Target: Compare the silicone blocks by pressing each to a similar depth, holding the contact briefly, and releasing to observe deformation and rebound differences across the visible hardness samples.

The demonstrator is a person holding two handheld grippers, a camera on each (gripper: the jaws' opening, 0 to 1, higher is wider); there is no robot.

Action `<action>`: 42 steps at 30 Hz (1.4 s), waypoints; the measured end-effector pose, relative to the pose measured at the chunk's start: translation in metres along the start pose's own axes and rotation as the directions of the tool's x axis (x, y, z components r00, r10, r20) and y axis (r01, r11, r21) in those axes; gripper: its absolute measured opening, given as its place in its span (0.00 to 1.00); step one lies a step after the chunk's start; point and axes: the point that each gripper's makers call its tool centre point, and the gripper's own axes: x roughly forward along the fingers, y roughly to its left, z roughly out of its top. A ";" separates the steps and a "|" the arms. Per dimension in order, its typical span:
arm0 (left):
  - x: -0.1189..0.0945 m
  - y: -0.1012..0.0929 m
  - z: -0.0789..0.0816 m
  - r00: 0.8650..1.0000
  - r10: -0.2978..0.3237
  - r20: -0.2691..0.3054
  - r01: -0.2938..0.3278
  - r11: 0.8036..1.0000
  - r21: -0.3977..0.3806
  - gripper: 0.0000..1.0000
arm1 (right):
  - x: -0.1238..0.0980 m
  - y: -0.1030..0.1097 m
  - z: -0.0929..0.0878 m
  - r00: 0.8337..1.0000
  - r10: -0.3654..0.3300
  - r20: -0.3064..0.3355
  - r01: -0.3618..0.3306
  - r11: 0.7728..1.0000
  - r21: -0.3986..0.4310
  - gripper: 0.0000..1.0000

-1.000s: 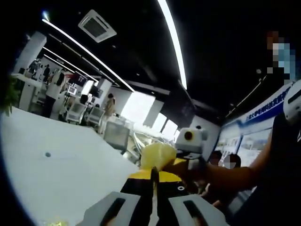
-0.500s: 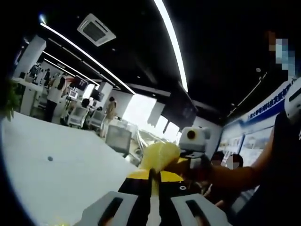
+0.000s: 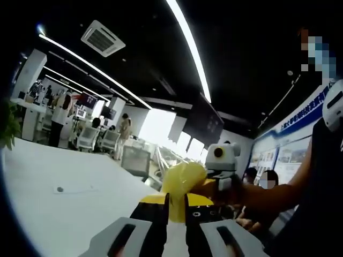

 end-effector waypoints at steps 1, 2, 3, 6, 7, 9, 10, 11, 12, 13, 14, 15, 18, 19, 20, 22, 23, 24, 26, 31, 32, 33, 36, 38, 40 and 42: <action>0.000 0.002 0.000 1.000 0.011 0.003 -0.011 1.000 0.016 0.14 | 0.002 -0.002 -0.001 1.000 -0.007 -0.007 0.007 1.000 -0.005 0.00; 0.000 0.003 0.002 1.000 0.015 0.009 -0.016 0.999 0.028 0.17 | 0.003 -0.003 -0.002 1.000 -0.007 -0.013 0.007 1.000 -0.005 0.00; 0.000 0.002 0.003 1.000 0.014 0.017 -0.015 0.999 0.028 0.19 | 0.005 -0.003 -0.005 1.000 0.000 -0.027 0.000 1.000 0.005 0.00; -0.001 0.005 0.005 1.000 0.016 0.013 -0.016 1.000 0.026 0.20 | 0.007 -0.004 -0.007 1.000 -0.005 -0.024 0.005 1.000 0.001 0.00; -0.001 0.006 0.004 1.000 0.017 0.014 -0.017 0.999 0.028 0.20 | 0.007 -0.004 -0.007 1.000 -0.005 -0.023 0.005 1.000 0.001 0.00; -0.001 0.008 0.003 1.000 0.015 0.010 -0.015 1.000 0.024 0.21 | 0.007 -0.004 -0.007 1.000 -0.005 -0.024 0.005 1.000 0.002 0.00; -0.001 0.008 0.003 1.000 0.015 0.008 -0.015 1.000 0.027 0.21 | 0.007 -0.004 -0.008 1.000 -0.005 -0.025 0.005 1.000 0.003 0.00; -0.001 0.008 0.002 1.000 0.014 0.007 -0.014 1.000 0.027 0.21 | 0.007 -0.004 -0.008 1.000 -0.004 -0.028 0.004 1.000 0.004 0.00; -0.001 0.007 0.002 1.000 0.012 0.005 -0.012 1.000 0.024 0.21 | 0.006 -0.005 -0.009 1.000 -0.004 -0.027 0.004 1.000 0.006 0.00; 0.000 0.007 0.001 1.000 0.013 0.005 -0.013 1.000 0.023 0.21 | 0.006 -0.005 -0.009 1.000 -0.003 -0.025 0.003 1.000 0.012 0.00; 0.000 0.007 0.001 1.000 0.015 0.005 -0.015 1.000 0.024 0.20 | 0.005 -0.006 -0.009 1.000 -0.004 -0.023 0.005 1.000 0.015 0.00; 0.001 0.007 0.001 1.000 0.016 0.002 -0.016 1.000 0.024 0.20 | 0.005 -0.006 -0.009 1.000 0.001 -0.019 0.000 1.000 0.025 0.00; 0.002 0.009 -0.005 1.000 0.016 -0.025 -0.015 0.999 0.030 0.20 | 0.005 -0.005 -0.007 1.000 0.005 -0.011 -0.004 1.000 0.027 0.00; 0.002 0.008 -0.006 1.000 0.015 -0.027 -0.014 1.000 0.028 0.20 | 0.006 -0.004 -0.006 1.000 0.009 -0.012 -0.009 1.000 0.028 0.00; 0.002 0.009 -0.006 0.999 0.015 -0.030 -0.014 1.000 0.026 0.19 | 0.006 -0.003 -0.006 1.000 0.015 -0.011 -0.014 1.000 0.028 0.00; 0.003 0.009 -0.008 0.999 0.017 -0.035 -0.016 1.000 0.023 0.19 | 0.007 -0.003 -0.005 1.000 0.018 -0.007 -0.018 0.999 0.031 0.00; 0.004 0.010 -0.008 0.999 0.021 -0.035 -0.020 1.000 0.023 0.19 | 0.007 -0.003 -0.005 1.000 0.019 -0.008 -0.019 0.999 0.036 0.00; 0.004 0.010 -0.008 0.999 0.020 -0.035 -0.019 1.000 0.024 0.19 | 0.007 -0.002 -0.006 1.000 0.021 -0.008 -0.021 0.999 0.035 0.00; 0.004 0.009 -0.008 0.999 0.019 -0.036 -0.018 1.000 0.022 0.19 | 0.006 -0.003 -0.006 1.000 0.021 -0.007 -0.021 0.999 0.033 0.00; 0.005 0.010 -0.009 0.999 0.008 -0.042 -0.008 1.000 0.012 0.20 | 0.005 -0.003 -0.006 1.000 0.027 -0.002 -0.027 0.999 0.044 0.00; 0.006 0.010 -0.009 0.999 0.009 -0.042 -0.008 1.000 0.014 0.20 | 0.005 -0.003 -0.006 1.000 0.030 -0.004 -0.030 0.998 0.055 0.00; 0.006 0.010 -0.009 0.999 0.010 -0.042 -0.009 1.000 0.015 0.20 | 0.005 -0.003 -0.006 1.000 0.029 -0.002 -0.029 0.998 0.052 0.00; 0.005 0.010 -0.010 0.999 0.009 -0.043 -0.009 1.000 0.009 0.22 | 0.007 -0.002 -0.006 0.999 0.035 -0.003 -0.035 0.998 0.052 0.00; 0.005 0.007 -0.012 0.999 -0.011 -0.047 0.010 1.000 -0.008 0.21 | 0.008 0.000 -0.007 0.999 0.049 -0.005 -0.049 0.997 0.061 0.00; 0.005 0.008 -0.011 0.999 -0.007 -0.046 0.006 1.000 -0.008 0.20 | 0.009 0.000 -0.007 0.999 0.048 -0.006 -0.048 0.997 0.063 0.00; 0.003 0.005 -0.012 0.998 -0.020 -0.055 0.018 0.999 -0.041 0.16 | 0.008 0.001 -0.008 0.998 0.059 -0.005 -0.059 0.995 0.080 0.00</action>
